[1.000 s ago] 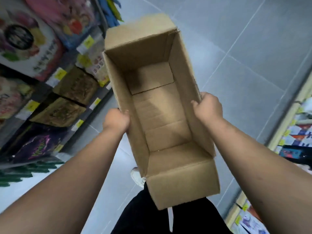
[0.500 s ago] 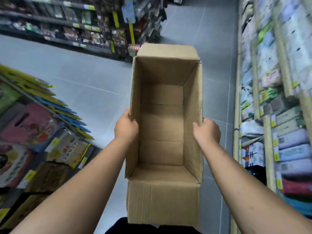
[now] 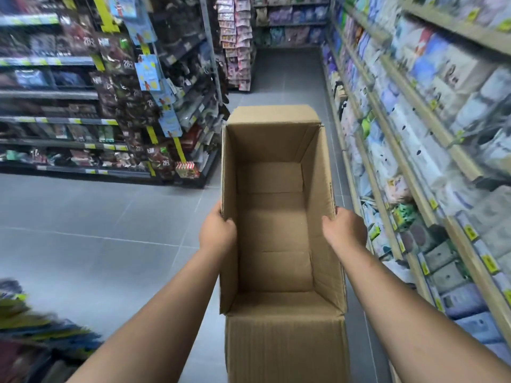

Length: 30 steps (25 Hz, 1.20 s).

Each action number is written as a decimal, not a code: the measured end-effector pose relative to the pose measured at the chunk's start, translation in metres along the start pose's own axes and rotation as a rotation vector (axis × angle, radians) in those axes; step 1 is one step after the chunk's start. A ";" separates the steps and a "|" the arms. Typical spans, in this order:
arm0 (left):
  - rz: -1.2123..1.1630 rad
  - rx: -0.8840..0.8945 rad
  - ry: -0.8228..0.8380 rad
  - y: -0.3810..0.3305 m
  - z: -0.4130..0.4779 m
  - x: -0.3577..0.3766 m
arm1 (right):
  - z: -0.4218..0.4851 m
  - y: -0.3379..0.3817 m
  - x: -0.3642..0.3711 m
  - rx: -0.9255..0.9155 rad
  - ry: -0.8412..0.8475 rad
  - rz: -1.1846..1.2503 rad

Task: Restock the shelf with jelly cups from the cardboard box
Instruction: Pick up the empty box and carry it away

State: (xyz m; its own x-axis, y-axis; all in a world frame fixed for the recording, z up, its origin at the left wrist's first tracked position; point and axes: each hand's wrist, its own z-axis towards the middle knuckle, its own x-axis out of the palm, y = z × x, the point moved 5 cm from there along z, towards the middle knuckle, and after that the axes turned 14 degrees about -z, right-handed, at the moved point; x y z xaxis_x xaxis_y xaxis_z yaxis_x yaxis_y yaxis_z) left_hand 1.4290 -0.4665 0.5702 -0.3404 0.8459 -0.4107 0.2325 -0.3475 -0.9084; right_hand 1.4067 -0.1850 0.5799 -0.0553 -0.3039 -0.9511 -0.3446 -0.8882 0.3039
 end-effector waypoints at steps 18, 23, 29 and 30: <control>0.005 0.106 0.191 -0.171 0.423 0.233 | 0.456 0.077 -0.032 0.114 -0.042 0.034; 0.018 0.064 0.175 -0.203 0.533 0.293 | 0.596 0.107 -0.027 0.091 -0.034 0.008; 0.083 0.069 0.212 -0.223 0.706 0.369 | 0.761 0.158 0.007 0.128 0.009 0.016; 0.084 0.072 0.225 -0.227 0.734 0.381 | 0.785 0.167 0.011 0.130 0.006 0.024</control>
State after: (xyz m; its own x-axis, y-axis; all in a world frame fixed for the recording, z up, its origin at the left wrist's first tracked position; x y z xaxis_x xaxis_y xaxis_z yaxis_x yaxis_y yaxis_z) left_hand 0.5779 -0.3621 0.5624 -0.1091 0.8787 -0.4648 0.1829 -0.4419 -0.8782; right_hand 0.6126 -0.0657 0.5765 -0.0600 -0.3269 -0.9431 -0.4614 -0.8288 0.3166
